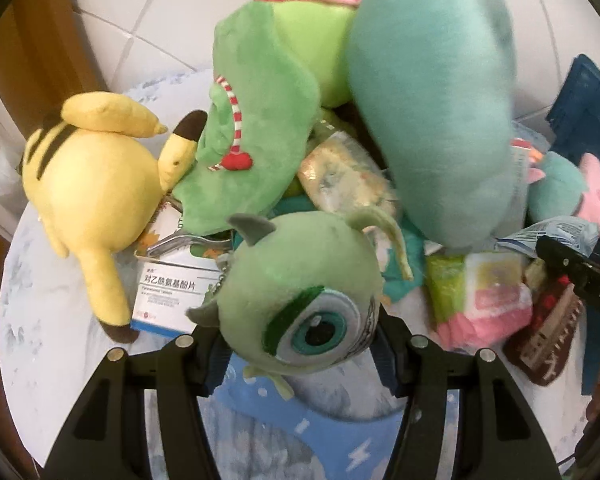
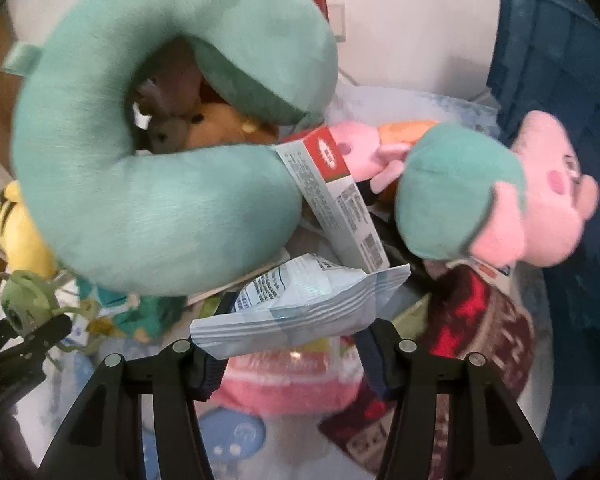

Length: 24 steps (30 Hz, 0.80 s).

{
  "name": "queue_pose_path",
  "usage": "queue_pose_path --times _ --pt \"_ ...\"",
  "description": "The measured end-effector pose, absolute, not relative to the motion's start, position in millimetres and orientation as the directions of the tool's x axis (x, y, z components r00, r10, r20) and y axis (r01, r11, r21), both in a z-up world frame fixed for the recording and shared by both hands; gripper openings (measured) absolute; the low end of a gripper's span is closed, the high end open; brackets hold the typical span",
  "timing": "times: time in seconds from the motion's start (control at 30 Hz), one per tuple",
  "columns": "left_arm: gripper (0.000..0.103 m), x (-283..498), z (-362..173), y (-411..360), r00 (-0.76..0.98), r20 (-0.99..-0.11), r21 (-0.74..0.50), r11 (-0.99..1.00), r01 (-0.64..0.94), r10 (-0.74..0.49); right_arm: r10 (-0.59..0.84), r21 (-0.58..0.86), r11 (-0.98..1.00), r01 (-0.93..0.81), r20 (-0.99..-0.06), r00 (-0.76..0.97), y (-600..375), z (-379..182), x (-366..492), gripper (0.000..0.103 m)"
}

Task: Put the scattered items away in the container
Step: 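Carry the green plush and wipes packet with both tools over the blue crate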

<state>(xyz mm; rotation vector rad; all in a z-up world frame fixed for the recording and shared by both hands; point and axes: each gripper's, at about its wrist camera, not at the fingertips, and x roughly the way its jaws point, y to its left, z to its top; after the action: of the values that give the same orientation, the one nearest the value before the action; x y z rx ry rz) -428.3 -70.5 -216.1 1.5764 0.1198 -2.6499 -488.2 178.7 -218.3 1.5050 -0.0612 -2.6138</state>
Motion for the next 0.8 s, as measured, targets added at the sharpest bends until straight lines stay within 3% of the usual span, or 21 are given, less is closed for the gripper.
queue_pose_path --times 0.8 --pt "0.058 -307.7 -147.9 17.3 -0.589 -0.808 -0.056 -0.998 0.043 0.02 -0.229 0.078 -0.958 0.275 -0.786 -0.574 205.6 -129.0 -335.6 0.055"
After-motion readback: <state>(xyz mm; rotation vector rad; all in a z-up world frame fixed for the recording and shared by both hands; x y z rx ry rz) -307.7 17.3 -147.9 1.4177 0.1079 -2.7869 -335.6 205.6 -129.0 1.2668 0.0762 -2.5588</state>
